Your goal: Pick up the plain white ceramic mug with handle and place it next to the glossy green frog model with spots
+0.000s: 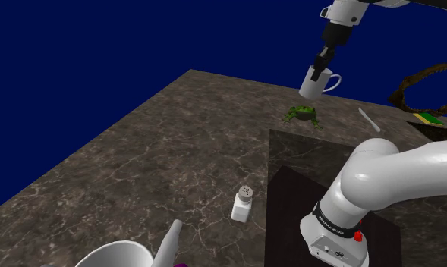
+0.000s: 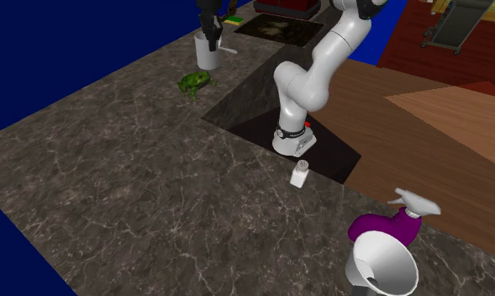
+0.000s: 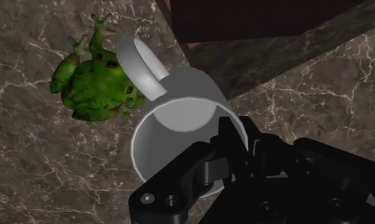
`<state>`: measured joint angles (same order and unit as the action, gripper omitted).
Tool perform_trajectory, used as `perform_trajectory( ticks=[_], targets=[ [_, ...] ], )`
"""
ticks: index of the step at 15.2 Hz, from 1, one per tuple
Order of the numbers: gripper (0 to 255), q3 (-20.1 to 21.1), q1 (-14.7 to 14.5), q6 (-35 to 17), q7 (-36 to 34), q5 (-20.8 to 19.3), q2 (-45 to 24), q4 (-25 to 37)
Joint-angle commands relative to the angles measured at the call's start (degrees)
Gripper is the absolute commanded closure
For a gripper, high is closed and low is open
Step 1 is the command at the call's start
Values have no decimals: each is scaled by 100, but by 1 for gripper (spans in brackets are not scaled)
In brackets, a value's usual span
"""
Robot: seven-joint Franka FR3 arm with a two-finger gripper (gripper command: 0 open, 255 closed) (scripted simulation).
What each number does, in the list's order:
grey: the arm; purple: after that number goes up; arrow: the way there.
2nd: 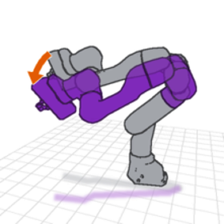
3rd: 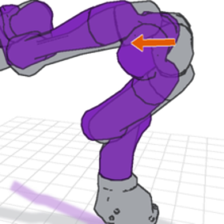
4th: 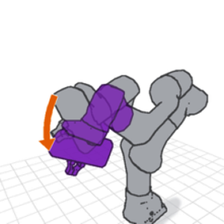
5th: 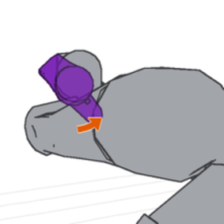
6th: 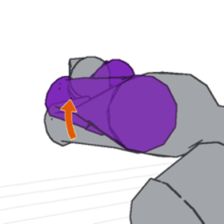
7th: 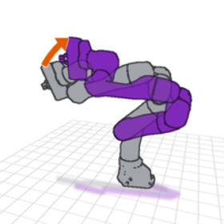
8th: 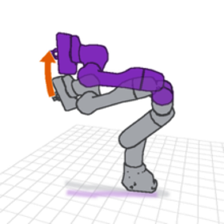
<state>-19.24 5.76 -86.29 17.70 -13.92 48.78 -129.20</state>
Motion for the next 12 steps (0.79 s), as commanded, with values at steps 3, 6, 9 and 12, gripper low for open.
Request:
perform_trajectory(
  ticks=[3, 6, 9, 12],
  targets=[
    [255, -556, 54, -27, 562, -307, -223, 313],
    [255, -989, 50, -77, 979, -491, -451, 598],
    [255, -1443, 5, -137, 1405, -630, -729, 938],
    [255, -1930, -90, -204, 1843, -711, -1058, 1331]
  ],
)
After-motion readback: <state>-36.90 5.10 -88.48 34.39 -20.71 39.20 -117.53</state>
